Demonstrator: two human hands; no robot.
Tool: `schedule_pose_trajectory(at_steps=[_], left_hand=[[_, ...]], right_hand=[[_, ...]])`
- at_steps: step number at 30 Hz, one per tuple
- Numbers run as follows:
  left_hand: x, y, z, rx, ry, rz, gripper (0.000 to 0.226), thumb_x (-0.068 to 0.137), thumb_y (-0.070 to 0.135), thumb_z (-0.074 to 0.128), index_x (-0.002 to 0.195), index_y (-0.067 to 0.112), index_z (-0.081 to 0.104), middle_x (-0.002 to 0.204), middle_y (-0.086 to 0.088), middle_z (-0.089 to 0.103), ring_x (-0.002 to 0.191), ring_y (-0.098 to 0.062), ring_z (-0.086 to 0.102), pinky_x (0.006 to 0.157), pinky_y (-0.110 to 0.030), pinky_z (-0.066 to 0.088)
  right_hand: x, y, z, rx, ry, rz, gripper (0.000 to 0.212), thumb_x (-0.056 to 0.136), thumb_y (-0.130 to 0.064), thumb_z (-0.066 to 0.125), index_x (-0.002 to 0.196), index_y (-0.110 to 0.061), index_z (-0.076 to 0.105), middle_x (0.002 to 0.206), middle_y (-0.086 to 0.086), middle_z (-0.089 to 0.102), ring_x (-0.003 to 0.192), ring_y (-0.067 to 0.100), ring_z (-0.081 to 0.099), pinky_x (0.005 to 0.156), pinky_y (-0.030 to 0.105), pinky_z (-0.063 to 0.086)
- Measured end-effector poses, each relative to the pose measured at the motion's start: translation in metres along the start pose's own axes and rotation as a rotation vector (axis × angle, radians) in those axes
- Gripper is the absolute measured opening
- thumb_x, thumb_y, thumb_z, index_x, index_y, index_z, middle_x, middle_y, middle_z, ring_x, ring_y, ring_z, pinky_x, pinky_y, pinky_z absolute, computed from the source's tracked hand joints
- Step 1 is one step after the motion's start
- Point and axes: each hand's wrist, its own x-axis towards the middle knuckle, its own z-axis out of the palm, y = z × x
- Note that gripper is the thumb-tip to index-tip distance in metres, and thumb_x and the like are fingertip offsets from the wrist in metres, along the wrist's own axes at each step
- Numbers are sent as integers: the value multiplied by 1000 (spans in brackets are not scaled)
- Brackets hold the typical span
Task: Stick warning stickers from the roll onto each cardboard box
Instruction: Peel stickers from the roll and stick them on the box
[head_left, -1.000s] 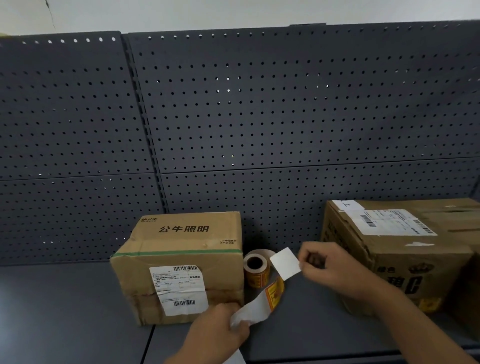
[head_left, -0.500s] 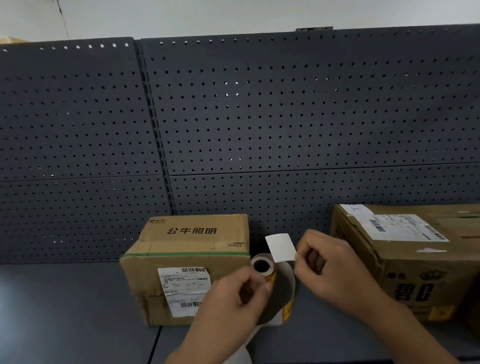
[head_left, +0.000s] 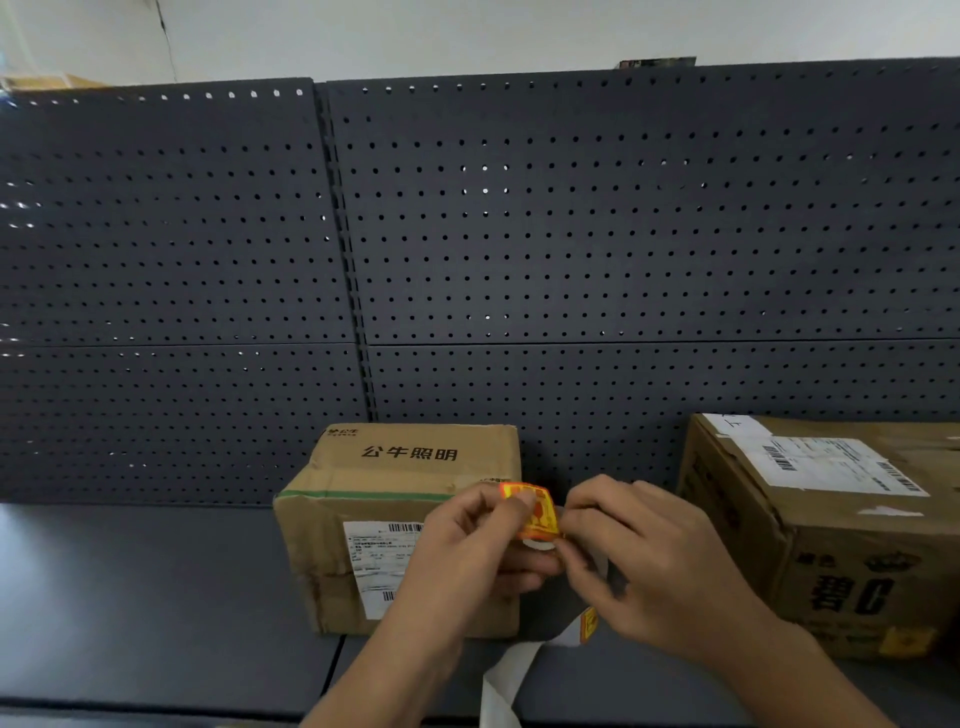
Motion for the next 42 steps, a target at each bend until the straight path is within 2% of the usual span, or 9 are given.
schedule_pose_trajectory(at_steps=[4,7,11,17,22,25,32,38,42], left_hand=[[-1,-2,-7,49,16,37,16,100,18,65,103,3,69,89,-17,79,73,-26,76,68,-34,59],[-4,1,-12,48,2,23,16,100,20,65,106,6,70,91,-17,79,76,-28,76,66,-32,61],[-5,5,-19,34,-26,25,19,99,23,66,106,6,68,93,-16,79,81,-29,77,69,-33,62],[-8,7,-28,102,-88,54,16,98,22,66,104,8,70,95,-16,79,83,-30,77,71,-33,63],[-6,12,-40,283,-67,104,14,98,24,68,105,14,74,90,-9,80,83,-25,77,72,-33,62],[-9,15,-46,470,-26,206,11,96,30,71,100,25,79,87,4,80,81,-10,76,72,-26,60],[-15,21,-63,594,-40,248,11,89,45,74,91,37,83,77,7,75,70,-3,64,69,-26,55],[-18,21,-68,750,1,280,13,86,47,75,98,42,78,83,18,76,81,0,69,76,-23,54],[-21,25,-70,692,58,259,51,79,48,81,124,43,57,82,12,78,84,-4,72,80,-22,54]], right_hand=[[-1,5,-2,296,-16,178,19,100,-39,65,101,-21,72,101,-10,62,80,7,58,65,27,49],[5,6,-3,735,17,474,23,105,-34,60,92,-21,74,83,-5,64,73,14,62,64,29,49],[18,-1,2,1085,-57,835,37,99,-37,60,82,-9,76,68,2,69,57,22,58,49,28,41],[23,-13,7,1420,-172,937,30,94,-36,68,91,-8,77,82,13,69,67,19,61,52,24,43],[24,-20,14,1271,-111,840,15,90,-25,74,92,-11,78,82,13,73,74,22,65,65,29,53],[23,-25,16,1193,-74,799,15,91,-25,73,93,-11,77,85,9,74,77,18,68,69,30,57],[22,-34,17,1134,-102,753,12,96,-24,68,97,-14,73,92,3,76,80,13,71,71,28,58],[18,-46,19,1032,-45,752,5,96,-27,71,94,-23,74,93,5,77,83,21,75,68,30,60],[15,-53,22,928,-5,717,8,94,-34,72,92,-26,72,97,2,74,85,22,73,70,44,62]])
